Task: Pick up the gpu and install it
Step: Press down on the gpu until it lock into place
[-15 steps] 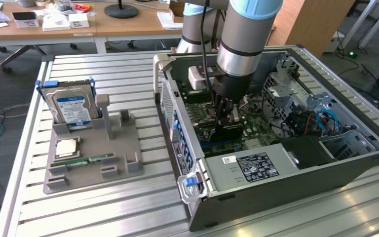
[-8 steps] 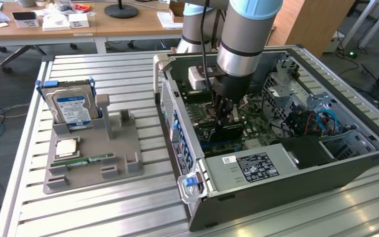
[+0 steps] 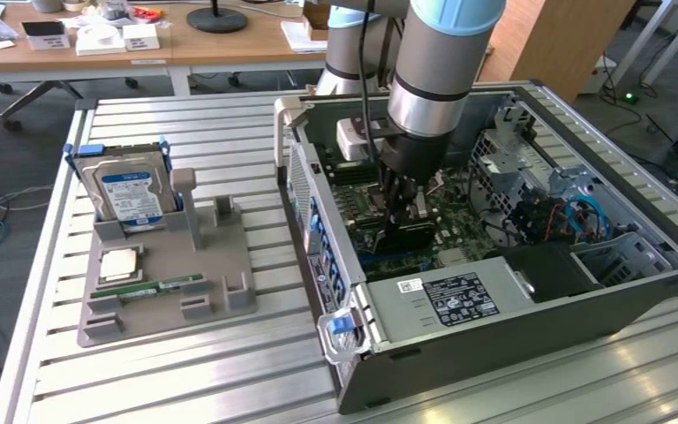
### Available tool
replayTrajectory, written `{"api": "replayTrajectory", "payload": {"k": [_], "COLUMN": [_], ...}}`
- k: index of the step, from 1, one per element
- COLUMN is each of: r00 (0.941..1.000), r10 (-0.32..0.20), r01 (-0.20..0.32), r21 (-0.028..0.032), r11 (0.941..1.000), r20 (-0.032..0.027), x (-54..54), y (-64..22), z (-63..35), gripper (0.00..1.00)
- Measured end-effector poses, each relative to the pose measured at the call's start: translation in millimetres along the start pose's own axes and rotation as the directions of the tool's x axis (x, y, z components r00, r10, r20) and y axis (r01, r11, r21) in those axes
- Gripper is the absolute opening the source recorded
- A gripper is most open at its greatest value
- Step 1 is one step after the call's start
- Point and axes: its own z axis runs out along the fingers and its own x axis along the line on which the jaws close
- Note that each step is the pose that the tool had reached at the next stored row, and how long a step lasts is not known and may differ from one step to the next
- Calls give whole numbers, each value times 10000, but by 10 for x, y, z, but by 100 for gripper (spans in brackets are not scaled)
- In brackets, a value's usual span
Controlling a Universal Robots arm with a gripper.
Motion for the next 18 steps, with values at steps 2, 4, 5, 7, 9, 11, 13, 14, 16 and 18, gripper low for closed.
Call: {"api": "replayTrajectory", "payload": {"k": [2,4,5,7,9,11,13,14,16,18], "r00": [10000,10000,10000,10000,10000,10000,10000,10000,10000,10000], "r10": [0,0,0,0,0,0,0,0,0,1], "r01": [0,0,0,0,0,0,0,0,0,-1], "r21": [1,1,0,0,-1,-1,0,0,1,7], "r11": [10000,10000,10000,10000,10000,10000,10000,10000,10000,10000], "r20": [0,0,0,-1,-1,0,0,0,5,19], "x": [0,0,0,1,0,0,0,0,0,-2], "y": [0,0,1,1,1,1,1,1,1,0], "z": [0,0,0,1,1,2,2,2,-1,-14], "gripper": [11,11,11,11,11,11,11,11,11,11]}}
